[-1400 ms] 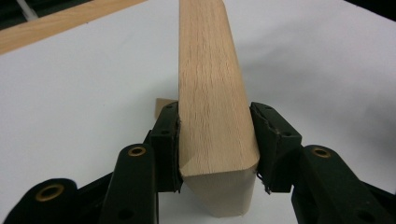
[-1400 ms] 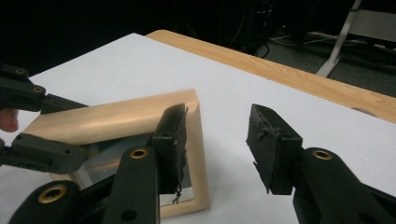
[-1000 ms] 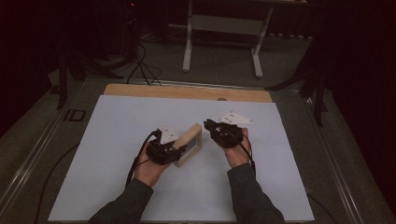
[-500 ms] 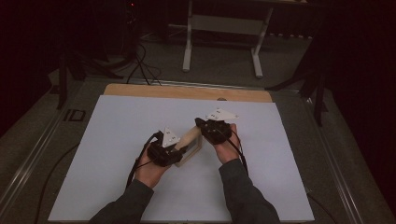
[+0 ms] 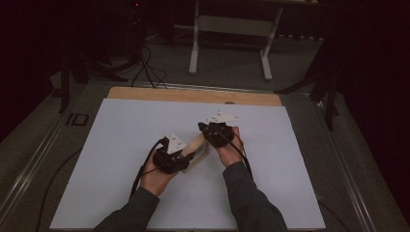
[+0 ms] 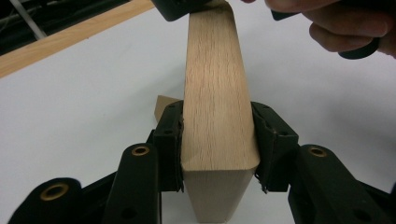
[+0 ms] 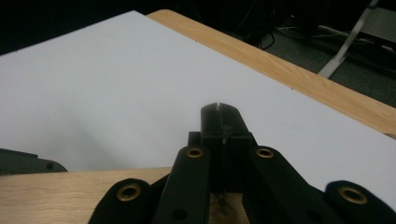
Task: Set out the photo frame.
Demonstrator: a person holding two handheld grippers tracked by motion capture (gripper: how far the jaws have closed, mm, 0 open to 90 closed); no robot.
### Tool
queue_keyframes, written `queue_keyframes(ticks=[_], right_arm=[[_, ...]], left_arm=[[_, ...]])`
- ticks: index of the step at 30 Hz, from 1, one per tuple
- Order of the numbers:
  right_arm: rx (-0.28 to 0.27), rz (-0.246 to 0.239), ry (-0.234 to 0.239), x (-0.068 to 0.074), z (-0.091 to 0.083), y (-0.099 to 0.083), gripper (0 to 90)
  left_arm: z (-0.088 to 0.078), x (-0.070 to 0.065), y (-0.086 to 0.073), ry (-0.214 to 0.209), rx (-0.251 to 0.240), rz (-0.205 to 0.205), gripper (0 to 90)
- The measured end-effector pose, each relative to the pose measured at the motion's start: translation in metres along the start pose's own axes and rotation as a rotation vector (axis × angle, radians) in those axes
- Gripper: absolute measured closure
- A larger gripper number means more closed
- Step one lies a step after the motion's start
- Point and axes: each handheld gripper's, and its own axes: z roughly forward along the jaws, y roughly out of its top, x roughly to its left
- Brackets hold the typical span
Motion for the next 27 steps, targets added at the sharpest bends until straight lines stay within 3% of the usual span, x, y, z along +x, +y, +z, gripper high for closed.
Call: queue_keyframes(ticks=[6, 22, 27], right_arm=[[0.004, -0.009, 0.000, 0.000, 0.000, 0.000, 89.8], [0.003, 0.004, -0.004, 0.001, -0.008, -0.004, 89.8], [0.006, -0.014, -0.009, 0.002, -0.011, -0.004, 89.7]], left_arm=[[0.000, 0.002, -0.002, -0.011, -0.001, -0.019, 56.3], [-0.003, 0.004, -0.003, 0.030, 0.010, 0.011, 55.4], [-0.003, 0.005, -0.004, 0.037, 0.014, 0.020, 54.6]])
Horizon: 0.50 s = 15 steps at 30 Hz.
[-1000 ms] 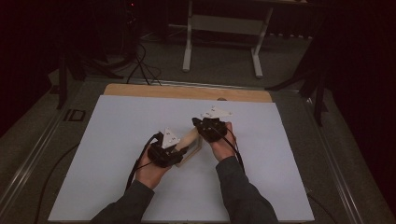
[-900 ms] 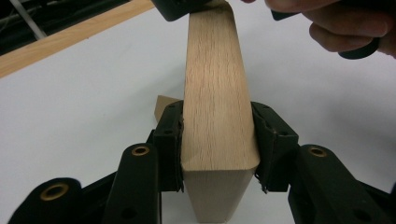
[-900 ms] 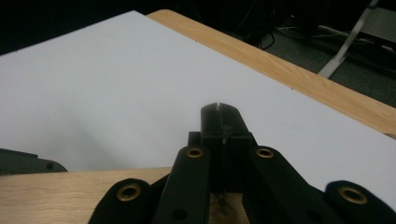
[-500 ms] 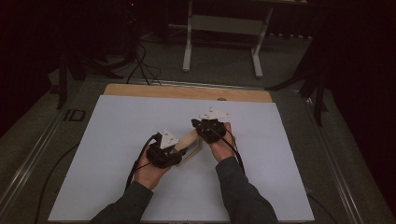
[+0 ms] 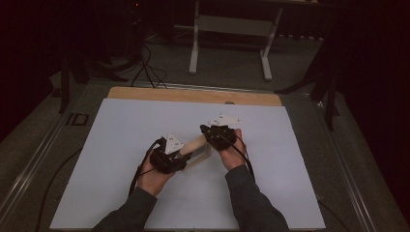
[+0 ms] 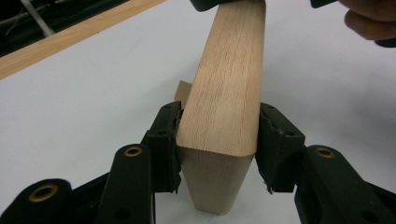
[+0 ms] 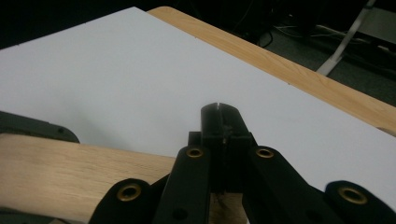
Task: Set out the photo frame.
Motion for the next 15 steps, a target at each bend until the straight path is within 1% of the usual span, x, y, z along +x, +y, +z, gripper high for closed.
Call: queue_keyframes(ticks=[7, 10, 11, 13, 15], right_arm=[[0.010, -0.011, -0.009, 0.0014, -0.0016, 0.0002, 89.8], [0.016, -0.010, -0.012, 0.0020, -0.0029, 0.0001, 89.8], [0.015, -0.008, -0.011, 0.0021, -0.0033, -0.0002, 89.8], [0.016, -0.012, -0.009, 0.0018, -0.0043, -0.0007, 89.8], [0.018, -0.014, -0.008, 0.0022, -0.0056, -0.0011, 89.8]], left_arm=[[-0.0001, 0.0012, -0.0006, 0.006, 0.003, 0.000, 53.7], [-0.0002, 0.0014, -0.0008, 0.015, 0.010, 0.007, 53.2], [0.0001, 0.0016, -0.0013, 0.025, 0.014, 0.016, 53.0], [0.0005, 0.0014, -0.0019, 0.036, 0.018, 0.017, 53.2], [0.0002, 0.0024, -0.0021, 0.039, 0.026, 0.022, 53.4]])
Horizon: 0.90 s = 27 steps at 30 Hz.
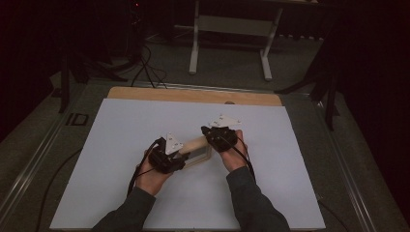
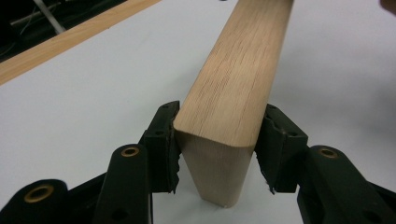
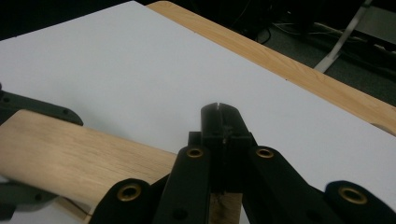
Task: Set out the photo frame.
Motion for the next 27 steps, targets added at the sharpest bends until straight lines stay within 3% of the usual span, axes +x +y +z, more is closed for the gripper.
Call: queue_keyframes(ticks=[10, 27], right_arm=[[0.002, -0.001, 0.004, 0.001, -0.005, -0.003, 89.8], [0.004, -0.006, 0.010, 0.002, -0.013, -0.006, 89.9]], left_arm=[[0.000, 0.005, -0.001, -0.002, 0.005, -0.020, 52.9], [0.000, 0.007, 0.001, -0.002, 0.019, -0.016, 51.5]])
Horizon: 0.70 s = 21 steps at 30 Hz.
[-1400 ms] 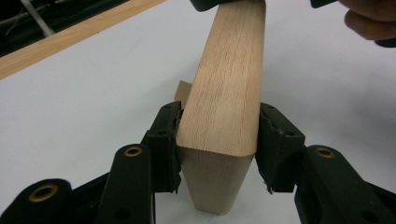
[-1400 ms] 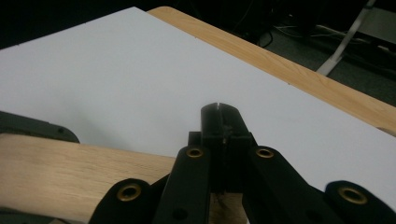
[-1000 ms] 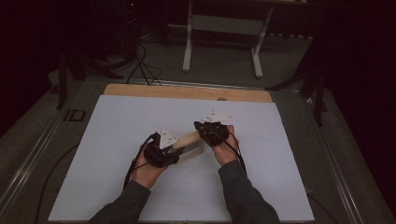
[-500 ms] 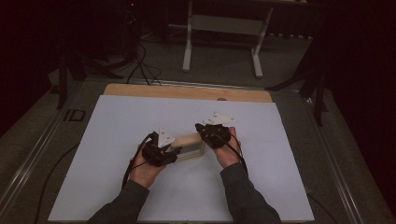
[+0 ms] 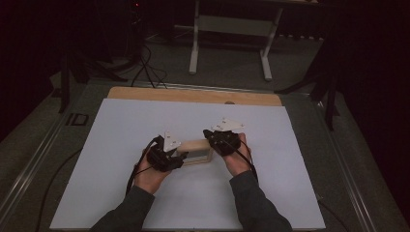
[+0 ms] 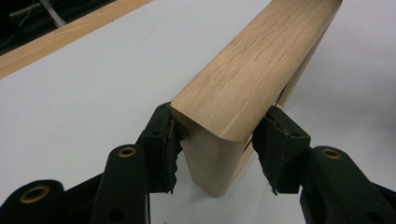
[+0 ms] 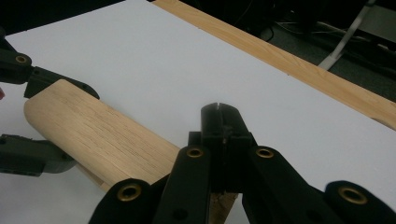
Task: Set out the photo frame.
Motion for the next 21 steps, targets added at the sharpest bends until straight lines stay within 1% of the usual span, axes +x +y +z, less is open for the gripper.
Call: queue_keyframes(ticks=[4, 9, 11, 15, 17, 18, 19, 20, 21], right_arm=[[0.003, -0.003, 0.003, 0.000, -0.001, 0.000, 89.8], [0.005, -0.006, 0.012, -0.001, -0.001, 0.000, 89.2], [-0.001, -0.002, 0.016, -0.002, -0.002, 0.000, 86.1], [-0.028, 0.008, 0.043, -0.005, -0.008, 0.001, 79.7], [-0.040, 0.005, 0.057, -0.006, -0.013, 0.001, 76.1], [-0.040, 0.005, 0.057, -0.006, -0.013, 0.001, 76.1], [-0.043, 0.004, 0.064, -0.007, -0.015, 0.001, 74.0], [-0.047, 0.005, 0.084, -0.009, -0.019, 0.001, 69.7], [-0.047, 0.002, 0.088, -0.010, -0.021, 0.000, 67.9]], left_arm=[[0.000, 0.000, 0.000, 0.002, 0.002, 0.005, 51.4], [0.000, -0.001, -0.001, -0.002, -0.007, 0.000, 51.3], [0.000, -0.001, -0.001, -0.004, -0.008, -0.003, 51.2], [0.000, -0.001, -0.001, -0.006, -0.013, -0.007, 51.0], [0.000, -0.001, -0.001, -0.009, -0.015, -0.011, 50.6], [0.000, -0.001, -0.001, -0.009, -0.015, -0.011, 50.3], [-0.001, -0.001, -0.002, -0.013, -0.015, -0.013, 50.3], [-0.001, -0.001, -0.002, -0.014, -0.017, -0.016, 49.8], [-0.001, -0.001, -0.002, -0.015, -0.017, -0.016, 49.6]])
